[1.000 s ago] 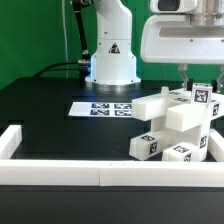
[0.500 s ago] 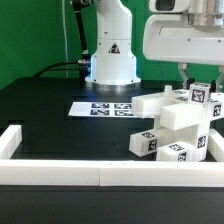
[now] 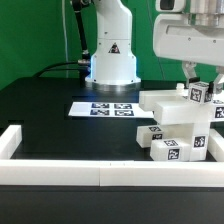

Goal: Assemble chair

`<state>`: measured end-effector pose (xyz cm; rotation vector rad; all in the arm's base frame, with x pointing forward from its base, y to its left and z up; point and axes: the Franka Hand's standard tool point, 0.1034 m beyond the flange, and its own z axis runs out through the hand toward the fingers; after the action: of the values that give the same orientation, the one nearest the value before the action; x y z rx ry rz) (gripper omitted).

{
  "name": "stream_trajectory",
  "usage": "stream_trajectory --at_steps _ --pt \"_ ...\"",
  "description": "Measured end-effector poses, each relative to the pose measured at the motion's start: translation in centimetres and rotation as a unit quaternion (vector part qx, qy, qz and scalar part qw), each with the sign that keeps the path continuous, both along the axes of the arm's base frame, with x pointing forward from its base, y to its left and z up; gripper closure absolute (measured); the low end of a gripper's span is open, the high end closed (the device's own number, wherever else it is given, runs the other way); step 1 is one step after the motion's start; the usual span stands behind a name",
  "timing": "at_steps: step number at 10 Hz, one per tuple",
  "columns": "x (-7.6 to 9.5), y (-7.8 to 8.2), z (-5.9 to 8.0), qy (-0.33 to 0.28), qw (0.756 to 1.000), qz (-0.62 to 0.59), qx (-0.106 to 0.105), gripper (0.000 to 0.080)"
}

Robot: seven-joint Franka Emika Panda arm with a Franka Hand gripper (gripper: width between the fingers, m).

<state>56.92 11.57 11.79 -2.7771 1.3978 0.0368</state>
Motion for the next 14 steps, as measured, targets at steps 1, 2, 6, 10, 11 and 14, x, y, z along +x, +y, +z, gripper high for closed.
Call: stream_trajectory --at_steps 1,2,6,10,11,14 --pt "-0.02 0.17 0.00 0.003 0.998 -0.064 0.003 0.0514" --pt "-0.02 0.21 0.01 0.004 0.997 -0.082 0.004 0.0514" --pt "-0.04 0.47 0.02 0.009 0.979 -0.205 0.005 0.0514" --pt "-0.02 0.72 0.04 0.015 0.948 -0.317 0.010 0.0514" --pt "-0.02 0.73 0.04 0.015 0.943 -0.332 0.010 0.0514" --pt "-0.05 0.87 0.01 0.021 0.913 -0.407 0.013 0.0514"
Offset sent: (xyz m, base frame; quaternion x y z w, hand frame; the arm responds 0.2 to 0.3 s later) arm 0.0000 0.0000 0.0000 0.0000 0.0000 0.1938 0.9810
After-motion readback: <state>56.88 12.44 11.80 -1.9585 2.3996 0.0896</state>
